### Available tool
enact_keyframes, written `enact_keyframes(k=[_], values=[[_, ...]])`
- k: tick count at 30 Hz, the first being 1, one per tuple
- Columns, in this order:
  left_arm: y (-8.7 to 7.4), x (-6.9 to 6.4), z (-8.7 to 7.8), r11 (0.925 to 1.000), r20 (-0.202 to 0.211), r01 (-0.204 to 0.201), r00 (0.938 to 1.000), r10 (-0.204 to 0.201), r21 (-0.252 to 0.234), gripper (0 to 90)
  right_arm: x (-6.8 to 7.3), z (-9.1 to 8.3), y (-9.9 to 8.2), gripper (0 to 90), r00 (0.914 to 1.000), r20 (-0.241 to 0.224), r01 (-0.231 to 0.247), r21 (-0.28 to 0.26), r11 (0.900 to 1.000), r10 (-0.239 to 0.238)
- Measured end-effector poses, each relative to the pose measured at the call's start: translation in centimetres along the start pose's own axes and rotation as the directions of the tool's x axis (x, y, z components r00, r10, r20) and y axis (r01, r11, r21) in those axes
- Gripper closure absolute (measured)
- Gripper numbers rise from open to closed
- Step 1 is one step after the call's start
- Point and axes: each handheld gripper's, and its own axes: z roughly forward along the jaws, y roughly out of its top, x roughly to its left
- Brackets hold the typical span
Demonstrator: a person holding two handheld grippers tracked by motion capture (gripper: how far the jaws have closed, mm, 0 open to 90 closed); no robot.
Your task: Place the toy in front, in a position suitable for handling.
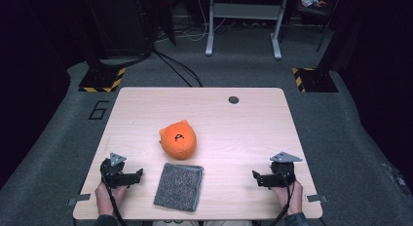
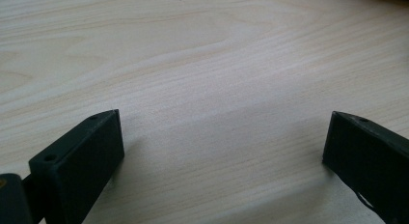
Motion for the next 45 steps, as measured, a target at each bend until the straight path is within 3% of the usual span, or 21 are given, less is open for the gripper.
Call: enact_keyframes(k=[6,10,14,20,22,24,26,28,34,37,38,44,45], values=[[0.0,0.0,0.0,1.0,-0.001,0.0,1.0,0.0,-0.002,0.5,3.3,1.0,1.6,1.1,0.9941,-0.086,0.068,0.011,0.9976,-0.067],[0.0,0.0,0.0,1.0,-0.003,0.001,1.0,-0.001,-0.005,0.5,5.7,2.0,2.4,1.3,0.9828,-0.136,0.128,0.015,0.9916,-0.125],[0.0,0.0,0.0,1.0,-0.003,0.001,1.0,-0.001,-0.005,0.5,7.8,2.8,3.3,1.4,0.9668,-0.177,0.189,0.01,0.9819,-0.184],[0.0,0.0,0.0,1.0,-0.003,0.0,1.0,0.0,-0.004,0.6,10.2,3.9,4.2,1.7,0.9438,-0.232,0.243,0.003,0.97,-0.236],[0.0,0.0,0.0,1.0,-0.003,0.0,1.0,0.0,-0.004,0.6,11.0,4.4,4.4,1.7,0.9311,-0.252,0.273,-0.001,0.9621,-0.264],[0.0,0.0,0.0,1.0,-0.003,0.0,1.0,0.0,-0.005,0.6,11.8,4.7,4.5,1.7,0.9246,-0.261,0.287,-0.001,0.9578,-0.278],[0.0,0.0,0.0,1.0,-0.003,0.001,1.0,-0.001,-0.005,0.6,12.9,5.4,4.8,1.7,0.9098,-0.282,0.317,-0.005,0.9485,-0.305],[0.0,0.0,0.0,1.0,0.0,-0.001,1.0,0.001,0.0,0.6,13.3,5.5,4.8,1.6,0.9076,-0.288,0.319,0.002,0.9476,-0.305],[0.0,0.0,0.0,1.0,-0.001,-0.001,1.0,0.001,-0.002,0.6,15.3,6.4,5.3,1.3,0.8835,-0.33,0.35,-0.005,0.9367,-0.332],[0.0,0.0,0.0,1.0,0.0,-0.001,1.0,0.001,0.0,0.7,16.4,6.8,5.5,1.3,0.8779,-0.344,0.357,0.005,0.9342,-0.333],[0.0,0.0,0.0,1.0,0.0,-0.001,1.0,0.001,-0.001,0.7,16.6,6.9,5.5,1.3,0.8673,-0.354,0.375,0.001,0.9271,-0.35],[0.0,0.0,0.0,1.0,-0.003,0.0,1.0,0.0,-0.006,0.7,18.2,7.7,5.8,0.2,0.849,-0.377,0.4,0.001,0.9164,-0.37],[0.0,0.0,0.0,1.0,-0.004,0.0,1.0,0.0,-0.007,0.7,18.4,7.8,5.8,0.0,0.8418,-0.384,0.412,0.004,0.9112,-0.379]])
